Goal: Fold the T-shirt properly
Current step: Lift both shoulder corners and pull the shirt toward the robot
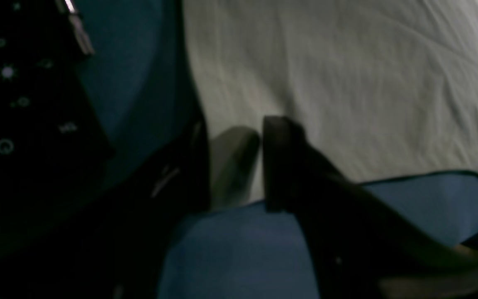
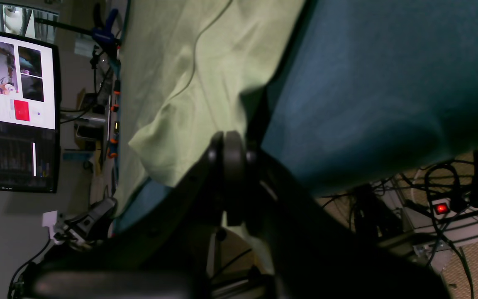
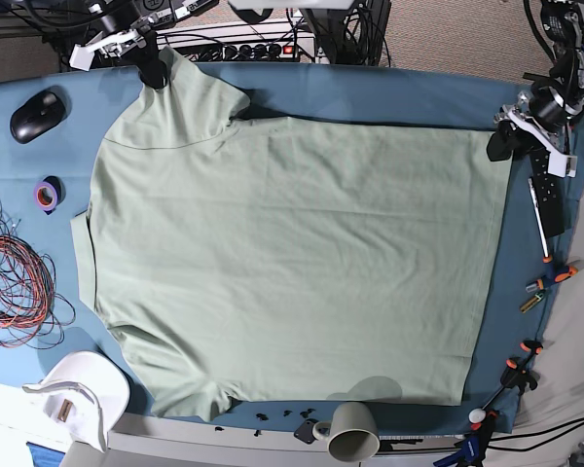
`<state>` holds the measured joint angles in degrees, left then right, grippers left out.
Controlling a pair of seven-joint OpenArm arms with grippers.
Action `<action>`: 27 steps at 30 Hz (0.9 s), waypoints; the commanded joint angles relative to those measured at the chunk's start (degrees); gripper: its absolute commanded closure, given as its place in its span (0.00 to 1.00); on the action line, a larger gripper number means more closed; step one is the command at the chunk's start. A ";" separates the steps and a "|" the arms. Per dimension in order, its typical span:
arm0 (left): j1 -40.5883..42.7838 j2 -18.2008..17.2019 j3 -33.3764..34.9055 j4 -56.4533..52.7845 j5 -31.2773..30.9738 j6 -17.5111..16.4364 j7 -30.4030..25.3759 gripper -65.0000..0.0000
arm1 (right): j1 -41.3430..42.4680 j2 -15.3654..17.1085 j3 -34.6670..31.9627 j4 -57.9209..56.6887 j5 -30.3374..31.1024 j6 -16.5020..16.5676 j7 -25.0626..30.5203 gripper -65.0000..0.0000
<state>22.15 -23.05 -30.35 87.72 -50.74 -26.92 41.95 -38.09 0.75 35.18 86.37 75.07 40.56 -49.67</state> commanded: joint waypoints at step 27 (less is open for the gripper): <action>6.82 -0.66 0.15 5.22 2.10 1.40 3.28 1.00 | -3.61 0.24 4.39 4.48 -1.57 -0.56 -3.54 1.00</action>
<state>28.23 -23.05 -30.17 92.75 -50.59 -26.26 42.24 -40.93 0.60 39.00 90.24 73.34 40.25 -53.39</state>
